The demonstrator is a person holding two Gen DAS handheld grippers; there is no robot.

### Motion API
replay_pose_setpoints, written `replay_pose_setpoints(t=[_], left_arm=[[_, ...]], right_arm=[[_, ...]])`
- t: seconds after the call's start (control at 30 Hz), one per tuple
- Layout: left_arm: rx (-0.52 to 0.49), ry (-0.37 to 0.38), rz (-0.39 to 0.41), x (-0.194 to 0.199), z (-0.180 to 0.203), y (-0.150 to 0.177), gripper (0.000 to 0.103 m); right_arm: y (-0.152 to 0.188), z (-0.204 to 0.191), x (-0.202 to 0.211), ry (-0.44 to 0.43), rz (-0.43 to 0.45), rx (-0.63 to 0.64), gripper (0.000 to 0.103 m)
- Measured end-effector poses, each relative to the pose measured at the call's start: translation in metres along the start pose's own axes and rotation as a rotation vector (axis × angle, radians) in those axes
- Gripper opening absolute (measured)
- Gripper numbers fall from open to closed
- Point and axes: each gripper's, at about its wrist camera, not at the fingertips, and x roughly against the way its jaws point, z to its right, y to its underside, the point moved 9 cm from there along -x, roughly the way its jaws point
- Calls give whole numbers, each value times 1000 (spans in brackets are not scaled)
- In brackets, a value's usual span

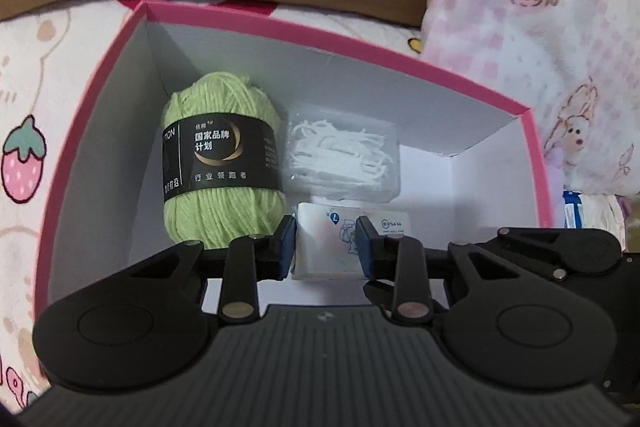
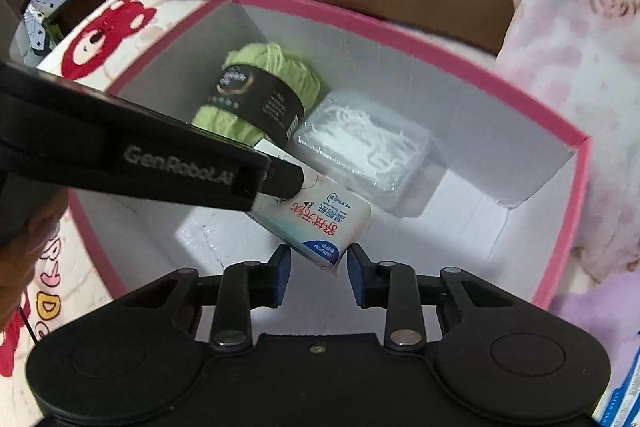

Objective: Organize objects
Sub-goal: 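Open the left gripper to release the pack beside the clear box, then withdraw the left tool from the pink box toward the blue wet-wipe pack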

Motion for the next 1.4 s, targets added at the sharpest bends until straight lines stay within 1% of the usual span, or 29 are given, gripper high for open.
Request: replay_pose_setpoints(t=[0.2, 0.3, 0.43, 0.5, 0.6, 0.67, 0.73, 0.8, 0.87, 0.93, 1.0, 1.13, 1.2, 1.23, 1.27, 1.33, 1.4], left_arm=[[-10, 2, -8, -13, 2, 1, 30], [-38, -25, -8, -16, 4, 0, 29], [-33, -32, -9, -18, 1, -1, 30], [-36, -39, 3, -20, -1, -4, 30], [-100, -93, 33, -18, 2, -3, 30], [-145, -110, 48, -14, 5, 1, 30], [-153, -121, 43, -7, 7, 5, 30], [-151, -108, 20, 3, 12, 11, 32], [-138, -97, 13, 17, 15, 14, 33], [-129, -103, 19, 31, 18, 15, 34], [-118, -96, 21, 45, 22, 16, 36], [-89, -63, 21, 69, 28, 17, 41], [-100, -63, 30, 79, 32, 18, 43], [-106, -69, 29, 83, 34, 19, 43], [-106, -76, 19, 85, 35, 21, 44], [-97, -67, -9, 91, 38, 27, 44], [-97, -50, -17, 98, 44, 32, 45]], right_arm=[[4, 7, -11, -3, -28, -25, 35], [2, 7, -14, -13, -35, -40, 35], [-2, 6, -17, 6, -38, -32, 35], [-4, 6, -18, 23, -25, -22, 35], [-5, 10, -15, 30, 0, -43, 35], [-5, 12, -5, 61, 37, -38, 37], [-3, 9, 8, 79, 69, 16, 39], [2, 8, 20, 68, 76, 31, 41], [6, 10, 29, 25, 73, 19, 46], [8, 13, 38, 3, 74, 13, 47], [10, 12, 51, 6, 89, 25, 47], [14, 9, 74, -12, 119, 20, 53], [15, 6, 84, -19, 130, 18, 57], [17, 6, 88, -19, 132, 17, 60], [19, 5, 92, -19, 132, 15, 63], [22, 3, 100, -19, 135, 16, 64], [25, 0, 108, -26, 136, 28, 65]])
